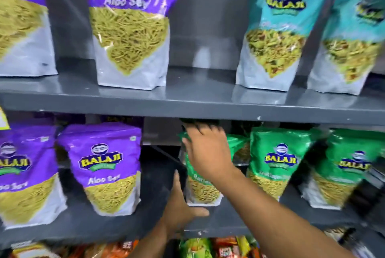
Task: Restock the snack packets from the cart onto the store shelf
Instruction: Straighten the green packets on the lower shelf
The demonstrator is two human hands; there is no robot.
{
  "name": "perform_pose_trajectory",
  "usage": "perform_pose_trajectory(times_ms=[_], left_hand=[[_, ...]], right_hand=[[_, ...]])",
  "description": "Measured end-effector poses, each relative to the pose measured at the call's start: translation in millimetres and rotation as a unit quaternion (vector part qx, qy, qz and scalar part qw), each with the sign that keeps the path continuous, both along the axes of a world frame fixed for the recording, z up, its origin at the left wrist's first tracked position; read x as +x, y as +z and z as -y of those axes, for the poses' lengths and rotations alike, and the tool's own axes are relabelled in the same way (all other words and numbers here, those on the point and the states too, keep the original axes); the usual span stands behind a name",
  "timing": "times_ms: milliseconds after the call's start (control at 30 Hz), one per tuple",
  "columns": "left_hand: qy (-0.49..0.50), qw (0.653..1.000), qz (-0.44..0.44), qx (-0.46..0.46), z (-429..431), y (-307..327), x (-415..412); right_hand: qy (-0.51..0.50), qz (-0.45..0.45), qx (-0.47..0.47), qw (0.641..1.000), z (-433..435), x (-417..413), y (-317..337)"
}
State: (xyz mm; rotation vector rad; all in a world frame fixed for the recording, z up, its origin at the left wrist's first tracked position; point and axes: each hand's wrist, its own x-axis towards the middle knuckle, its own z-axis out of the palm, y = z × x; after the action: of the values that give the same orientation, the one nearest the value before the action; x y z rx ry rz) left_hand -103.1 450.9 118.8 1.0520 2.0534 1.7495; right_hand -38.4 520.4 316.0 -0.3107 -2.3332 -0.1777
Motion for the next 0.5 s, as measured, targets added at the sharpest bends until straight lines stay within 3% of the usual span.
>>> perform_pose_trajectory(times_ms=[100,200,333,467,500], left_hand=[[0.015,0.996,0.036,-0.076,-24,2,-1],[0.148,0.985,0.046,-0.076,-38,-4,1],[0.060,0.993,0.059,-0.084,-27,-4,-6],[0.030,0.992,0.098,-0.073,-23,-2,-11],[0.030,0.991,0.109,-0.069,-23,-3,-12]], right_hand=[[-0.068,0.148,-0.010,0.987,-10,-4,21],[-0.048,0.141,0.028,0.988,-24,-9,23],[-0.037,0.152,0.067,0.985,-31,-9,27],[-0.025,0.168,0.004,0.986,-63,33,30],[-0.048,0.171,0.028,0.984,-72,47,33]])
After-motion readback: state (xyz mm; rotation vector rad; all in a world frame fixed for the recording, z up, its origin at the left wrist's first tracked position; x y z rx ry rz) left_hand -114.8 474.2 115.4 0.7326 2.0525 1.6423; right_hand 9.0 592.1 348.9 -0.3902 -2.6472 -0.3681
